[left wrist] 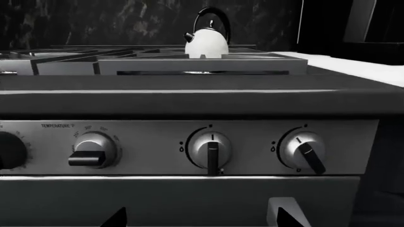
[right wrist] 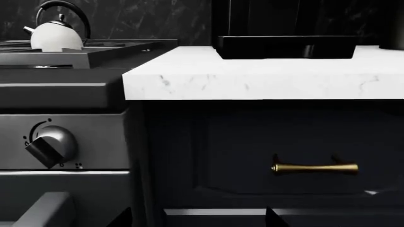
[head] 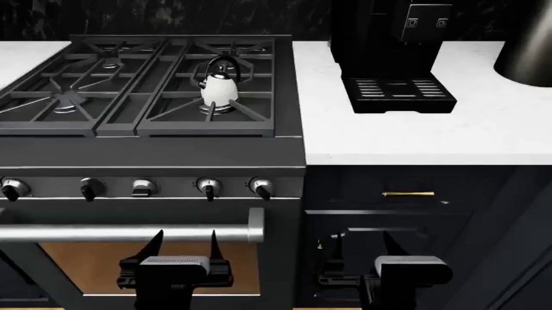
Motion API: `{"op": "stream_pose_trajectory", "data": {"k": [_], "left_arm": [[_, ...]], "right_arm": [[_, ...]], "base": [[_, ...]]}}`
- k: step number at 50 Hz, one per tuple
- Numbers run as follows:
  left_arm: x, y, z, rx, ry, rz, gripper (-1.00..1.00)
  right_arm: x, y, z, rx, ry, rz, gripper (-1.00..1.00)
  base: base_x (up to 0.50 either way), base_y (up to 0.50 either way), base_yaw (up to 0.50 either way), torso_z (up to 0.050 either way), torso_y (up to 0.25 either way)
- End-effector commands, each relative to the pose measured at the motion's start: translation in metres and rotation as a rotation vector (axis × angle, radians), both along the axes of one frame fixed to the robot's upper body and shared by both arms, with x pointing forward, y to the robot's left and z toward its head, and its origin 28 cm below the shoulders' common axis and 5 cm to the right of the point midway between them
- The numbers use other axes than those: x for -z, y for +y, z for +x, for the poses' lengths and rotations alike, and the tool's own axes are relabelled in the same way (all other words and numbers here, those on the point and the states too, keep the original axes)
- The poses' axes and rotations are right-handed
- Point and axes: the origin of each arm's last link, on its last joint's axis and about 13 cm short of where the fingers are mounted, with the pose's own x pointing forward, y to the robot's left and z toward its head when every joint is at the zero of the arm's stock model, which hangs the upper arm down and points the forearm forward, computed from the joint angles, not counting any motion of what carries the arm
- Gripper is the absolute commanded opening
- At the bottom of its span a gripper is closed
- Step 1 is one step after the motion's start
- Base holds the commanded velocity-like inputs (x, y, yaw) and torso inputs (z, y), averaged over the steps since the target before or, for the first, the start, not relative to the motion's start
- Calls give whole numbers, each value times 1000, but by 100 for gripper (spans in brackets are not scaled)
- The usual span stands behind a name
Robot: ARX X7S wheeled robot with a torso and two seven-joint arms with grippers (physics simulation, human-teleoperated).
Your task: Turn off the front right burner of the stove.
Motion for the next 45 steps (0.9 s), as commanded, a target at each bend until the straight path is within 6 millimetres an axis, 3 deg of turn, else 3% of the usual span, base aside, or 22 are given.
{"op": "stream_pose_trajectory", "data": {"k": [1, 9, 29, 45], "left_arm": [[-1, 0, 0, -3, -2, -6, 100], [0, 0, 0, -3, -1, -8, 100], [-1, 1, -1, -4, -4, -11, 100], [0, 0, -1, -6, -11, 17, 100]], "right_arm": [[0, 0, 0, 3, 4, 6, 100], [1, 0, 1, 9, 8, -44, 100], [2, 1, 1, 3, 9, -57, 100], [1, 1, 0, 1, 4, -57, 100]], "base": [[0, 0, 0, 0, 0], [0, 12, 0, 0, 0], [0, 437, 0, 0, 0], [0, 0, 0, -6, 0]]}}
